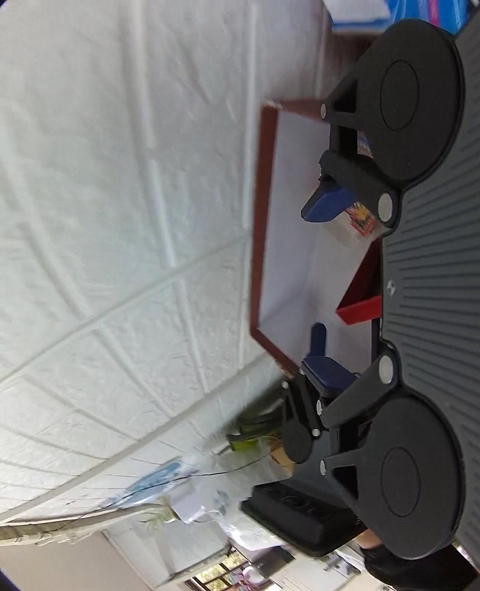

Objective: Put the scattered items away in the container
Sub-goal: 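Release the gift box into the brown box and withdraw the right tool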

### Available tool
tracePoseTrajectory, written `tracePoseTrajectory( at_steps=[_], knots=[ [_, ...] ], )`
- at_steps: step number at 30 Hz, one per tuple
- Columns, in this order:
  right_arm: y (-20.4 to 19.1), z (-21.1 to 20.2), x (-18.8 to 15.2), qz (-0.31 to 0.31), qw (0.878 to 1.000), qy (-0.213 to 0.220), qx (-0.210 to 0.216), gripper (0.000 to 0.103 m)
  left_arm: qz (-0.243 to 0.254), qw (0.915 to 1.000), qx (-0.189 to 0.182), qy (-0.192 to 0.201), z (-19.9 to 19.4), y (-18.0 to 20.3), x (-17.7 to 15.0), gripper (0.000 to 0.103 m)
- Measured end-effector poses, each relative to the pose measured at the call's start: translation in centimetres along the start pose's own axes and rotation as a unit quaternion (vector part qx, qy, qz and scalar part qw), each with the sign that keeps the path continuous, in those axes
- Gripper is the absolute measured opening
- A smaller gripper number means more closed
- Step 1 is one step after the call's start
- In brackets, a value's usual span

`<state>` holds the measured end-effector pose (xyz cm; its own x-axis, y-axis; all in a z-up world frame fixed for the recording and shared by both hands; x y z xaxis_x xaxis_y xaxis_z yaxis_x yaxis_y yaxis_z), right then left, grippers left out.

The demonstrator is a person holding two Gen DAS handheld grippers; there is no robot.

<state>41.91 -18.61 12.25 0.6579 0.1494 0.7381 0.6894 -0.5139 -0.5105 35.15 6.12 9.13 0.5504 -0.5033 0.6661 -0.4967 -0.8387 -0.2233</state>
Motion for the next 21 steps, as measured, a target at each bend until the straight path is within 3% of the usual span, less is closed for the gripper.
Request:
tracePoseTrajectory(
  at_steps=[6, 12, 17, 21],
  knots=[
    [-5.9, -8.8, -1.8, -0.001, 0.998, 0.066, 0.018, 0.092, -0.043, 0.9959, 0.04, 0.069, -8.7, 1.0, -1.9, 0.085],
    [-14.2, -18.1, -9.9, -0.02, 0.991, 0.126, 0.043, 0.1, -0.073, 0.9768, 0.146, 0.138, -18.4, 6.5, -5.8, 0.101],
    [-17.7, -20.5, -20.6, 0.056, 0.989, 0.125, 0.055, 0.101, -0.077, 0.9681, 0.199, 0.131, -22.6, 13.6, -12.9, 0.103],
    [-19.7, -17.6, -28.5, 0.098, 0.991, 0.084, -0.023, 0.101, -0.087, 0.9684, 0.215, 0.091, -22.2, 18.2, -19.8, 0.103]
  ],
)
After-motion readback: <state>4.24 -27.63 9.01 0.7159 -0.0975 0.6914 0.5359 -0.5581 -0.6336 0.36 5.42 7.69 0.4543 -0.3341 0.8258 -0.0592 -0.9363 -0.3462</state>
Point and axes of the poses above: each gripper's, at about its wrist camera, not at the fingertips, and z roughly the way its jaws point, y to its right, x to its top, the point moved 2 cm from there along z, roughly the way its jaws point, and after that the axes turned 3 degrees about -y, right-handed, at the moved point
